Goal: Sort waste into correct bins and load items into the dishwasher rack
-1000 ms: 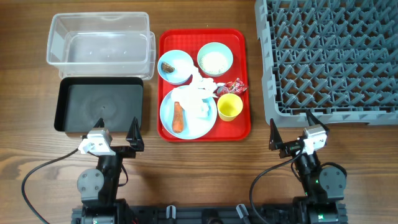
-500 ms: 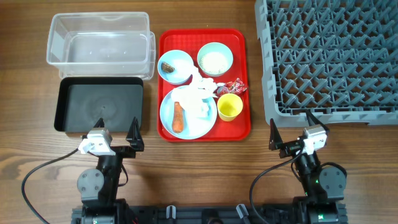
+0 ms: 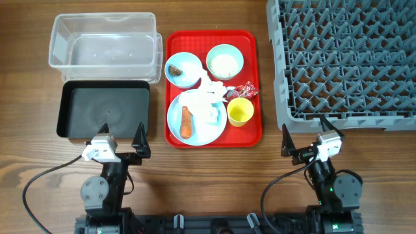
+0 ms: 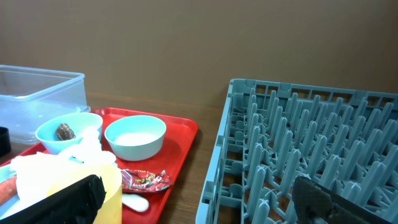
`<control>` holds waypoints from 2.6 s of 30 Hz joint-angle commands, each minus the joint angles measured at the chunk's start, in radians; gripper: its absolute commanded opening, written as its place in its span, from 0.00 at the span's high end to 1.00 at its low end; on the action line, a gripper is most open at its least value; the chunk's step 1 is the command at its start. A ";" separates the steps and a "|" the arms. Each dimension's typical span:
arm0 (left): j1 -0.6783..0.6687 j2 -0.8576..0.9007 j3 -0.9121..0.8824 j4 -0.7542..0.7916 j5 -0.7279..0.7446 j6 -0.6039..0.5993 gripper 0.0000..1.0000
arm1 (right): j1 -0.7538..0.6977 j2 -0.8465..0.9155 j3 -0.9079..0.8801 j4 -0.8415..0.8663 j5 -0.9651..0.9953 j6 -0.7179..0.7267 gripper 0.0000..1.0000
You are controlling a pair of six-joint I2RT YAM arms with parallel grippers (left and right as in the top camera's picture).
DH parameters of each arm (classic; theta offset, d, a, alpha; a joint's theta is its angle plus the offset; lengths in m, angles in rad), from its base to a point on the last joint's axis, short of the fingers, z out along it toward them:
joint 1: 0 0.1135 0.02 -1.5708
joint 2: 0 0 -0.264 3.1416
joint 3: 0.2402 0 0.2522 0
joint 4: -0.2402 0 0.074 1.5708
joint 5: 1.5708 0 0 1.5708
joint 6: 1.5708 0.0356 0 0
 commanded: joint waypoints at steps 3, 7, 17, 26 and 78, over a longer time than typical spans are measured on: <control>0.004 -0.005 -0.006 -0.003 -0.009 -0.006 0.00 | 0.004 -0.005 -0.002 0.032 0.021 0.007 0.00; 0.004 -0.005 -0.006 -0.003 -0.009 -0.006 0.00 | 0.004 -0.005 -0.002 0.050 0.044 0.011 0.00; 0.003 -0.002 -0.006 0.032 0.045 -0.105 0.00 | 0.004 -0.005 -0.002 0.193 0.045 0.014 0.00; 0.004 0.032 0.212 -0.014 0.095 -0.106 0.00 | 0.003 -0.005 0.029 0.393 0.045 0.015 0.00; -0.425 1.770 1.703 -0.895 0.078 -0.036 0.06 | -0.060 1.281 1.412 -0.731 -0.035 -0.034 0.00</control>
